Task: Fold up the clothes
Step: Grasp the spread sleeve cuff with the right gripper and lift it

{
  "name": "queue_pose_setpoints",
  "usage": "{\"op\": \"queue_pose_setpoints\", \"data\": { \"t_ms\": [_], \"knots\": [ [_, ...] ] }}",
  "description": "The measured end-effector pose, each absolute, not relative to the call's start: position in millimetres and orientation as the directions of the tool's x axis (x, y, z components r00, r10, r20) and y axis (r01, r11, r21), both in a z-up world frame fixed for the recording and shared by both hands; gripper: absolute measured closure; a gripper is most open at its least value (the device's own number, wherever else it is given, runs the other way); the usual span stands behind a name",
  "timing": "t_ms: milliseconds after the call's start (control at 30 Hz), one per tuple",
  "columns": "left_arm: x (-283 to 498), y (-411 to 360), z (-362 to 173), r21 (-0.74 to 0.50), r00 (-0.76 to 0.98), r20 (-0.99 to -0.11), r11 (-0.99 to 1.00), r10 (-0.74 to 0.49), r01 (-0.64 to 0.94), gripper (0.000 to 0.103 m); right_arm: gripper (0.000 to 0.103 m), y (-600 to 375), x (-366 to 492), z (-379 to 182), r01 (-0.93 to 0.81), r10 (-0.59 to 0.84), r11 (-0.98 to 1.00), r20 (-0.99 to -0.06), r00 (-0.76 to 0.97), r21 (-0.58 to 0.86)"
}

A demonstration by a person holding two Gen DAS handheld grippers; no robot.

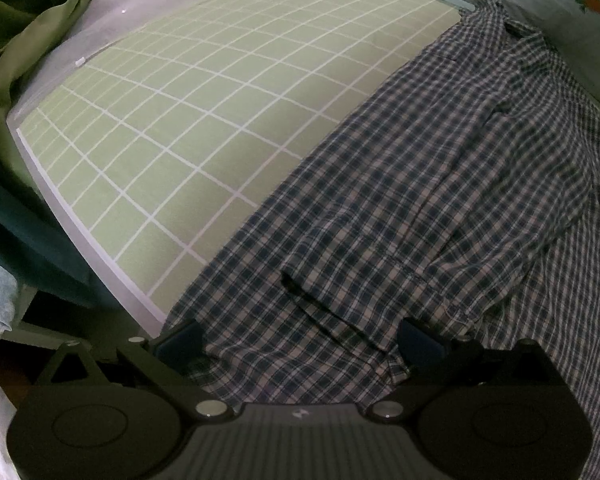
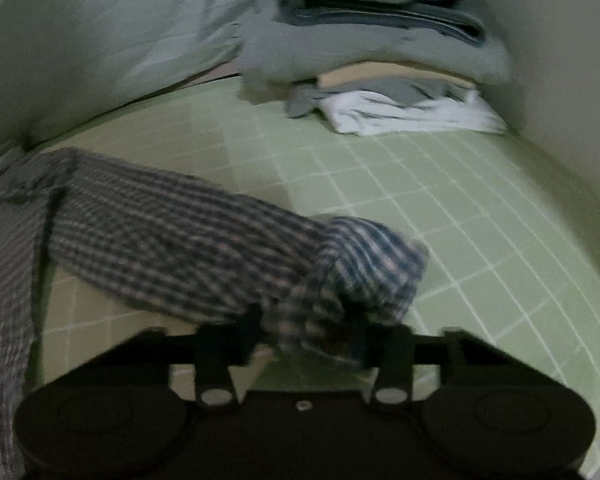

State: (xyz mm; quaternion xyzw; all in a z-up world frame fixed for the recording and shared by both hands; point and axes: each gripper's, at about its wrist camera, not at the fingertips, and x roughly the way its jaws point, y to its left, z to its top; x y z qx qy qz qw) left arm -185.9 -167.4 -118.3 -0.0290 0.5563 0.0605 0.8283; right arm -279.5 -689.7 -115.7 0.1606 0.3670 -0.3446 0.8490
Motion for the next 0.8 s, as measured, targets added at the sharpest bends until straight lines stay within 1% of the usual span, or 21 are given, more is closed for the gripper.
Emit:
{"op": "queue_pose_setpoints", "data": {
  "t_ms": [67, 200, 267, 367, 467, 567, 700, 800],
  "knots": [
    [-185.7, -168.0, -117.5, 0.024, 0.373, -0.925, 0.992, 0.070, -0.127, 0.000, 0.080, -687.0, -275.2, -114.8, 0.679, -0.455, 0.734, -0.734, 0.504, 0.010],
    [-177.1, -169.2, -117.6, 0.037, 0.360, -0.930, 0.995, 0.070, -0.097, 0.000, 0.085, -684.6, -271.8, -113.2, 0.684, -0.459, 0.729, -0.731, 0.505, 0.014],
    [-174.0, -170.5, -116.4, 0.050, 0.357, -0.931, 0.996, 0.074, -0.076, 0.000, 0.086, -683.6, -271.5, -111.0, 0.691, -0.465, 0.723, -0.728, 0.504, 0.016],
    [-173.9, -165.7, -103.0, 0.013, 0.392, -0.920, 0.999, 0.026, -0.035, 0.000, 0.087, -675.5, -269.1, -99.6, 0.694, -0.502, 0.720, -0.703, 0.504, -0.016],
    [-167.0, -153.2, -82.4, -0.092, 0.429, -0.898, 0.995, -0.097, 0.033, 0.000, 0.087, -662.3, -264.4, -80.4, 0.698, -0.538, 0.715, -0.659, 0.525, -0.028],
    [-151.9, -141.6, -60.9, -0.149, 0.458, -0.872, 0.985, -0.173, 0.088, 0.000, 0.087, -638.5, -252.8, -59.7, 0.695, -0.559, 0.718, -0.620, 0.551, -0.029],
    [-129.5, -126.3, -42.3, -0.161, 0.501, -0.839, 0.976, -0.212, 0.143, 0.000, 0.087, -594.4, -227.8, -37.7, 0.666, -0.547, 0.746, -0.580, 0.603, -0.010],
    [-111.9, -110.9, -39.8, -0.142, 0.499, -0.839, 0.972, -0.218, 0.187, 0.000, 0.087, -552.0, -199.9, -26.4, 0.623, -0.509, 0.782, -0.565, 0.649, 0.011]
  ]
}}
